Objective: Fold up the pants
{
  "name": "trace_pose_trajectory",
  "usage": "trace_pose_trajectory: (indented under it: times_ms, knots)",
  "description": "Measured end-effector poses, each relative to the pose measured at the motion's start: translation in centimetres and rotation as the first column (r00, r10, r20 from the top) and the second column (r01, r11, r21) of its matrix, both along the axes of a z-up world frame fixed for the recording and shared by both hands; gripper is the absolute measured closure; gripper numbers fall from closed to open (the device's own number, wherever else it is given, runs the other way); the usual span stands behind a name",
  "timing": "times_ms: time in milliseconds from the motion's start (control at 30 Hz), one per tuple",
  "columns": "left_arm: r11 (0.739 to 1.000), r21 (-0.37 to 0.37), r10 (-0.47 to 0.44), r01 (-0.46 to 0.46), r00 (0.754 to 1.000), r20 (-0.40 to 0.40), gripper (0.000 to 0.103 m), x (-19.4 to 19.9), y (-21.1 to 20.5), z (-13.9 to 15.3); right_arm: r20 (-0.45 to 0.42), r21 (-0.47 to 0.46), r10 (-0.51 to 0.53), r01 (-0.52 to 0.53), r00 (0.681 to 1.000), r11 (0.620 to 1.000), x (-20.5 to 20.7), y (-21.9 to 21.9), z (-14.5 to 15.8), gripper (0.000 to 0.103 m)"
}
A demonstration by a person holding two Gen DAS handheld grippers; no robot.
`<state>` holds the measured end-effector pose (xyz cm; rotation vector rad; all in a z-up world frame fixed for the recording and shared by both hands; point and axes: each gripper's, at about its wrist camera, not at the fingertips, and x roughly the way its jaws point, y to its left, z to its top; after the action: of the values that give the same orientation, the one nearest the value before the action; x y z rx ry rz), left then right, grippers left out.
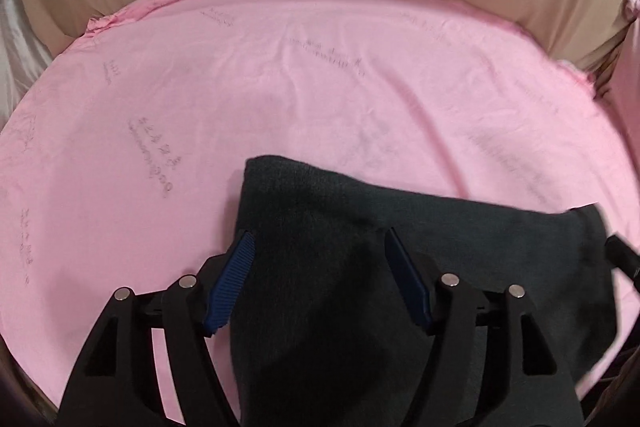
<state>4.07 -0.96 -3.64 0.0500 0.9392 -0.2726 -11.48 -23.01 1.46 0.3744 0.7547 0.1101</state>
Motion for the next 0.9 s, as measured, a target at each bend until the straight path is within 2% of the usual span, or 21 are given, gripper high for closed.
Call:
trace_pose_trajectory:
  times_ms: [67,100,133,200,233,267,300,333,367,400,433,467,533,567,633,700,733,767,800,833,900]
  knots:
    - [0.999,-0.032,-0.032,0.033,0.999,0.032,0.036,-2.4,1.0,1.8,-0.051,-0.048,0.051,-0.054,0.997,0.997,-0.9,1.4,-1.1,0.093]
    - [0.999,-0.029,-0.044,0.045,0.998,0.041,0.033,-3.4,1.1,2.0,-0.103,-0.102,0.039,-0.049,0.994,0.994,-0.6,1.5,-2.7,0.093]
    - [0.998,-0.01,-0.055,0.055,0.998,0.039,0.033,-4.1,0.9,1.9,-0.162,-0.156,0.002,-0.028,0.987,0.987,-0.4,1.2,-4.5,0.099]
    - [0.996,0.061,-0.06,0.06,0.998,-0.001,0.033,-5.0,0.8,0.1,-0.138,-0.06,-0.022,0.014,0.99,0.998,-1.3,0.0,-4.4,0.099]
    - [0.996,0.08,-0.048,0.049,0.999,-0.019,0.033,-5.6,0.7,-0.9,-0.124,-0.049,-0.026,0.02,0.992,0.999,-1.9,0.1,-3.3,0.095]
    - [0.996,0.085,-0.038,0.041,0.999,-0.036,0.033,-6.1,1.0,-1.5,-0.08,-0.063,-0.015,0.01,0.997,0.998,-2.4,0.7,-2.2,0.088]
    - [0.996,0.08,-0.033,0.037,0.998,-0.051,0.033,-6.4,1.2,-2.0,-0.044,-0.086,0.006,-0.01,0.999,0.996,-3.0,1.4,-1.4,0.088]
    - [0.997,0.075,-0.025,0.028,0.998,-0.05,0.033,-6.9,1.7,-2.3,-0.049,-0.109,0.033,-0.039,0.998,0.993,-3.1,2.0,-1.3,0.085]
    - [0.997,0.076,-0.02,0.024,0.999,-0.046,0.033,-7.1,1.7,-2.4,-0.069,-0.13,0.048,-0.057,0.996,0.99,-3.2,2.5,-2.0,0.08]
    - [0.996,0.082,-0.02,0.024,0.999,-0.041,0.033,-7.3,1.6,-2.4,-0.104,-0.156,0.043,-0.059,0.994,0.986,-2.7,2.6,-3.2,0.08]
    - [0.996,0.088,-0.022,0.025,0.999,-0.037,0.032,-7.6,1.5,-2.2,-0.143,-0.163,0.032,-0.055,0.989,0.985,-2.3,2.3,-4.7,0.086]
    - [0.995,0.092,-0.022,0.025,0.999,-0.035,0.032,-7.4,1.5,-2.2,-0.114,-0.136,0.015,-0.031,0.993,0.99,-2.6,1.8,-4.9,0.089]
    - [0.995,0.102,-0.02,0.023,0.999,-0.032,0.031,-7.6,1.4,-2.1,-0.119,-0.087,-0.012,0.002,0.993,0.996,-3.0,1.5,-3.5,0.087]
    - [0.994,0.104,-0.017,0.021,0.999,-0.03,0.031,-7.7,1.5,-2.1,-0.084,-0.088,-0.002,-0.006,0.996,0.996,-3.6,2.1,-2.7,0.083]
    - [0.995,0.1,-0.014,0.017,0.999,-0.03,0.031,-7.7,1.6,-2.1,-0.05,-0.106,0.051,-0.056,0.997,0.993,-4.2,3.1,-1.9,0.083]
    - [0.995,0.101,-0.01,0.013,1.0,-0.027,0.03,-7.8,1.5,-2.1,-0.107,-0.168,0.065,-0.083,0.992,0.982,-3.7,3.5,-3.7,0.083]
    - [0.995,0.101,-0.012,0.015,1.0,-0.025,0.029,-7.9,1.5,-2.1,-0.148,-0.181,0.049,-0.076,0.988,0.98,-3.3,2.8,-5.2,0.09]
    - [0.995,0.103,-0.011,0.013,1.0,-0.025,0.027,-7.9,1.6,-2.1,-0.112,-0.128,0.052,-0.066,0.992,0.99,-4.0,2.2,-5.3,0.093]
    - [0.994,0.106,-0.007,0.01,1.0,-0.023,0.024,-7.8,1.7,-2.2,-0.125,-0.061,0.038,-0.045,0.991,0.997,-4.1,1.3,-5.3,0.094]
    - [0.994,0.107,-0.005,0.008,1.0,-0.022,0.023,-7.8,1.8,-2.2,-0.14,-0.033,0.012,-0.017,0.99,0.999,-4.1,0.9,-4.8,0.096]
    - [0.995,0.104,-0.001,0.003,1.0,-0.022,0.022,-7.9,2.1,-2.3,-0.1,-0.073,0.02,-0.027,0.995,0.997,-4.0,2.0,-3.1,0.091]
